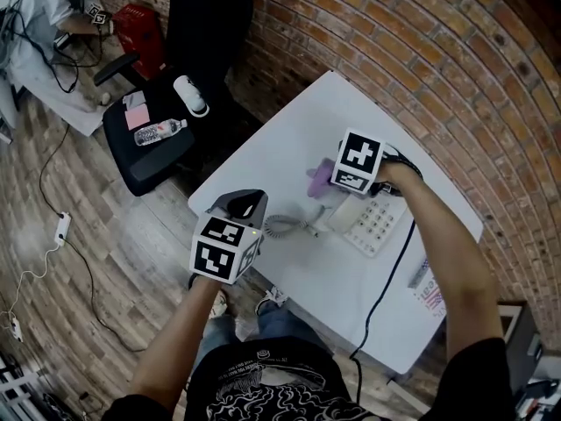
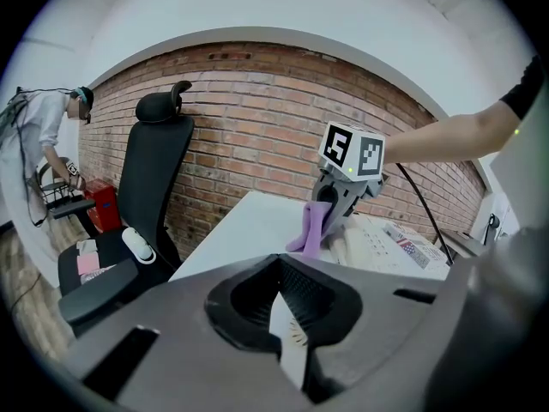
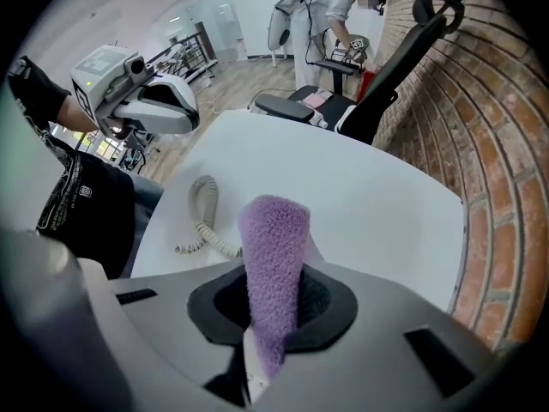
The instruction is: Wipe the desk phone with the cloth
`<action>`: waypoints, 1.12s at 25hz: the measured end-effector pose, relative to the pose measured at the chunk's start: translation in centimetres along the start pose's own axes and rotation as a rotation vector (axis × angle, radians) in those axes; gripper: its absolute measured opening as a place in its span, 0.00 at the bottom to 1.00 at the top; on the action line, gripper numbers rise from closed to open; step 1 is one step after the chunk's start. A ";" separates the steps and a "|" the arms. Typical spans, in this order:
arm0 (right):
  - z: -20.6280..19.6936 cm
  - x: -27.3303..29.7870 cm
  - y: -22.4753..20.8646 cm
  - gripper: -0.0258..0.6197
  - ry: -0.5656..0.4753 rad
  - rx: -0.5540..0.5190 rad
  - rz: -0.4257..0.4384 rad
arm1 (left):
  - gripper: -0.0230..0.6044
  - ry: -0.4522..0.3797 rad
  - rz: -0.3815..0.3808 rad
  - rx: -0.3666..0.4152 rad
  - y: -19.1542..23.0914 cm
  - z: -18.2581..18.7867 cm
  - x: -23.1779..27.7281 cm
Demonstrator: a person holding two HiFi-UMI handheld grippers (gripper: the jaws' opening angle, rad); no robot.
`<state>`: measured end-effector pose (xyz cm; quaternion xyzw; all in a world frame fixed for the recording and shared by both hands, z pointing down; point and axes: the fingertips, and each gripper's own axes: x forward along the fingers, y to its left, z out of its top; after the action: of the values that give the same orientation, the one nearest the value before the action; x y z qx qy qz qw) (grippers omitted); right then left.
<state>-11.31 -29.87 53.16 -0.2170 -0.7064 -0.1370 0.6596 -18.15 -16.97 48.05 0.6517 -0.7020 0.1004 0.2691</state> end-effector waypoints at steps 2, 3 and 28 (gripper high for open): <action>0.1 0.2 0.7 0.11 0.007 0.005 0.003 | 0.05 -0.001 -0.003 0.004 0.1 -0.1 -0.5; 0.2 0.3 1.0 0.11 0.010 0.008 0.003 | 0.05 -0.001 -0.004 0.005 0.2 -0.1 -0.8; 2.5 2.2 7.4 0.11 -0.085 0.253 -0.026 | 0.05 -0.001 -0.100 0.072 1.2 -1.8 -5.7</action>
<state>-9.97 -21.96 54.43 -0.1286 -0.7481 -0.0459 0.6494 -18.82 -11.05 46.90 0.6954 -0.6645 0.1115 0.2498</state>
